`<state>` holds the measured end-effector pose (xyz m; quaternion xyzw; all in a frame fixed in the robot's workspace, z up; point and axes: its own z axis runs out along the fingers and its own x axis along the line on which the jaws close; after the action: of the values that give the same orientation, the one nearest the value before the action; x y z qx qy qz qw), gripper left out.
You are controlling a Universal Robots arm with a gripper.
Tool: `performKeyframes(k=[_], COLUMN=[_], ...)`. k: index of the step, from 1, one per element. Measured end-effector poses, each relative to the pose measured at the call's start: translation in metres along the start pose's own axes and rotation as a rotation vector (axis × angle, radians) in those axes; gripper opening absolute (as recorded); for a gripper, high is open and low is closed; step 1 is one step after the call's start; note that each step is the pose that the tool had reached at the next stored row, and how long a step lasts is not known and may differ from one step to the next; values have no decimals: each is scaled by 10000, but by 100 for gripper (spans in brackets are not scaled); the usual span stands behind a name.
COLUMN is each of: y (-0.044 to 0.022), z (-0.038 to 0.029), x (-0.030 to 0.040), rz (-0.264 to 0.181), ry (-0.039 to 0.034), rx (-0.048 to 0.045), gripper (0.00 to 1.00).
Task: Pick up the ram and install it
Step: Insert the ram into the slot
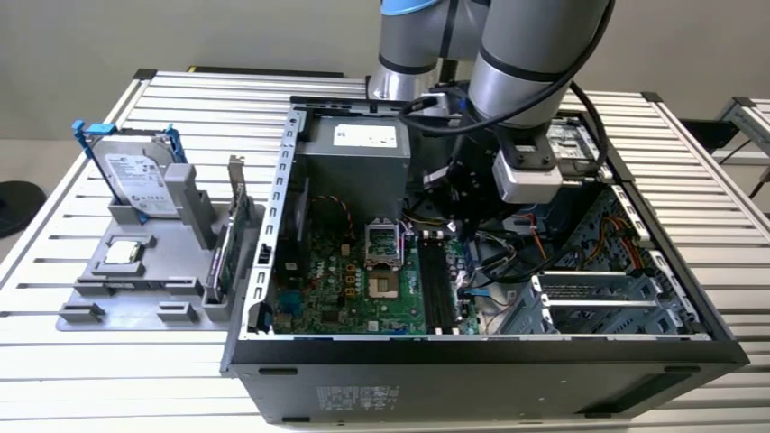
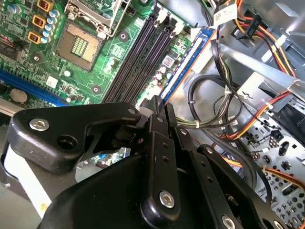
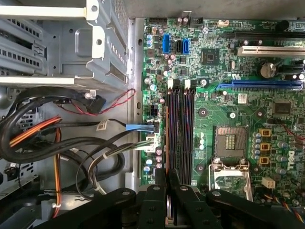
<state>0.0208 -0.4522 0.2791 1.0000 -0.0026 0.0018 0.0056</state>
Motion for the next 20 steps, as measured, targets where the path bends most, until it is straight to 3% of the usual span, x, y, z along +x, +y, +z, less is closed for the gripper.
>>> performKeyframes(k=[9,20], y=[9,96], z=[83,187], x=[1,0], rz=[8,12], ry=[0,-37], rx=[0,3], gripper=[0,0])
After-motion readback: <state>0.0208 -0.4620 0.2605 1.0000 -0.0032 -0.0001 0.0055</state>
